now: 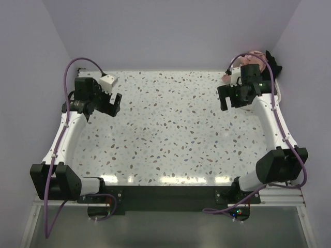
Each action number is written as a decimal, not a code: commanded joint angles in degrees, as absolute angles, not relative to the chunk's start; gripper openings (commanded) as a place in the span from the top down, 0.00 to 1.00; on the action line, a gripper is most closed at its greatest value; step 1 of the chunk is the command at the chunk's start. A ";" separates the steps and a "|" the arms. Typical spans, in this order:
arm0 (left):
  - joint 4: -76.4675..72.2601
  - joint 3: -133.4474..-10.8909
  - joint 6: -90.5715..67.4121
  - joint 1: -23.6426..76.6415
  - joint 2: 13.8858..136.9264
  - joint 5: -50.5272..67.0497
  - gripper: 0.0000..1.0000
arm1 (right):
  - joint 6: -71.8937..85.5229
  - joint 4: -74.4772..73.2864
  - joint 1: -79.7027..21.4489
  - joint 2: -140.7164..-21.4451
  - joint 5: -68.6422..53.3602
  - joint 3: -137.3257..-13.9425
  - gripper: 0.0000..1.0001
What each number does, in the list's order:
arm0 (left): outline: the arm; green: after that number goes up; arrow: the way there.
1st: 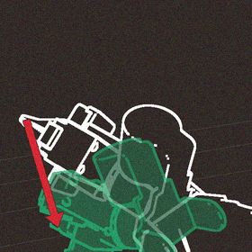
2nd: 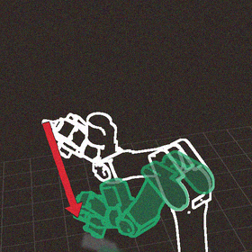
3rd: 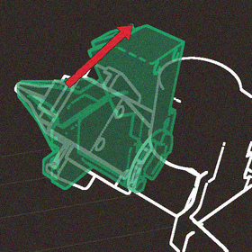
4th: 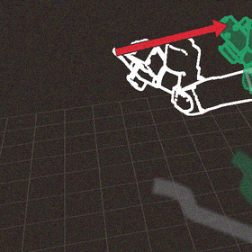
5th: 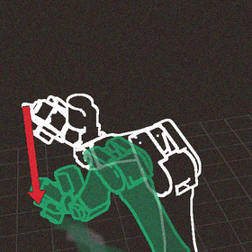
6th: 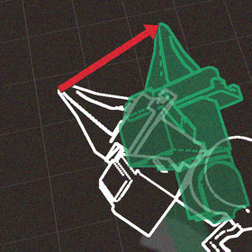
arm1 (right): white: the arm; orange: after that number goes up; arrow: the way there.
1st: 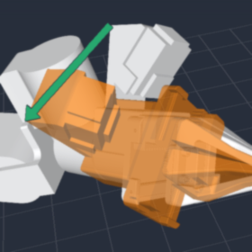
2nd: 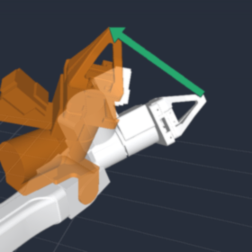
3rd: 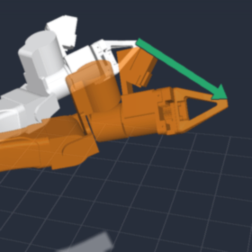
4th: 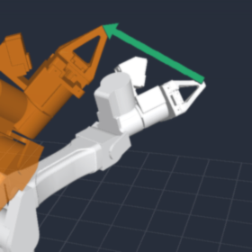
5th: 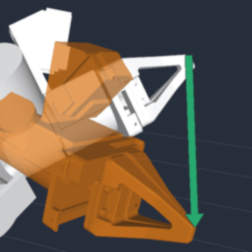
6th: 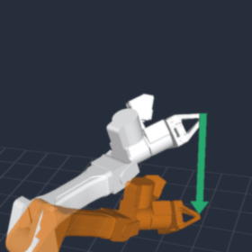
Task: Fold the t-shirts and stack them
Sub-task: Grab the tshirt from the pile, then move the tshirt to the center of the board, then flatten the tshirt out
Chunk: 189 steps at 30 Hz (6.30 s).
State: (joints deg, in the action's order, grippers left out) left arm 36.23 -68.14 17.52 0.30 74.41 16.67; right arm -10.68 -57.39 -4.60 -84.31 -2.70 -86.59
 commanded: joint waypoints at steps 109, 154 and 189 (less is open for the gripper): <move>20.92 -52.12 43.42 20.13 90.70 27.42 0.36 | -11.60 -47.64 -10.81 -105.20 -17.05 -75.59 0.25; 29.00 -88.23 26.20 2.29 95.36 34.54 1.00 | -20.13 -48.08 -10.11 -94.05 -2.47 -93.25 1.00; 3.43 -95.62 12.39 -3.69 56.62 13.91 1.00 | -19.42 -45.70 -10.20 -72.16 9.15 -140.18 1.00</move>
